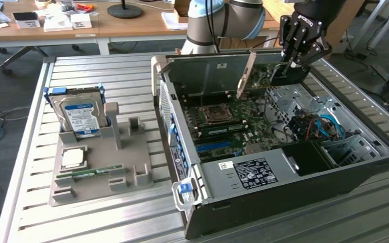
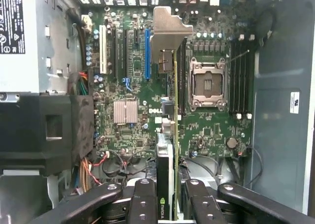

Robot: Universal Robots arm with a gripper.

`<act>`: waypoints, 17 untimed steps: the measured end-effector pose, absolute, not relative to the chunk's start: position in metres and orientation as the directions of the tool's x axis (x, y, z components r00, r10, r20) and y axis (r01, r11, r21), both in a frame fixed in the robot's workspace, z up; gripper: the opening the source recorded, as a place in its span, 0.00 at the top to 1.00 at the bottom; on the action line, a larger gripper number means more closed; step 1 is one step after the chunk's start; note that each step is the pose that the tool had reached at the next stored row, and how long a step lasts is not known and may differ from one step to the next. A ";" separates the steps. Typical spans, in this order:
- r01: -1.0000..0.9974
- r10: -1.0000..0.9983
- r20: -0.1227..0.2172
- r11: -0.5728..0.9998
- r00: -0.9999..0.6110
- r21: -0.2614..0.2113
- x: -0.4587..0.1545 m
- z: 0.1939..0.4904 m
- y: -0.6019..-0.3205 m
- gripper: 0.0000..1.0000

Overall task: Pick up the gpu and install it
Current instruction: 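Insert the gpu into the slot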

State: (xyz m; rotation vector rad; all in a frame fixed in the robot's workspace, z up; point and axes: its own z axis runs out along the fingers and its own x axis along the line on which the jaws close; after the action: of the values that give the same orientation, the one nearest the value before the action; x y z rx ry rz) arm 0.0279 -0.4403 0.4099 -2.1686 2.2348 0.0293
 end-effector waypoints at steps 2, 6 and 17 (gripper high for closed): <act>-1.000 -0.999 -0.033 0.030 -0.030 -0.006 0.023 0.410 -0.440 0.73; -0.999 -0.999 -0.032 0.031 -0.031 -0.006 0.017 0.410 -0.440 0.73; -0.999 -0.999 -0.033 0.032 -0.032 -0.006 0.001 0.409 -0.440 0.73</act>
State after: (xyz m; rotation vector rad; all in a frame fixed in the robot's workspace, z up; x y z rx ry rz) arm 0.0010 -0.4403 0.4092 -2.1662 2.2371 0.0286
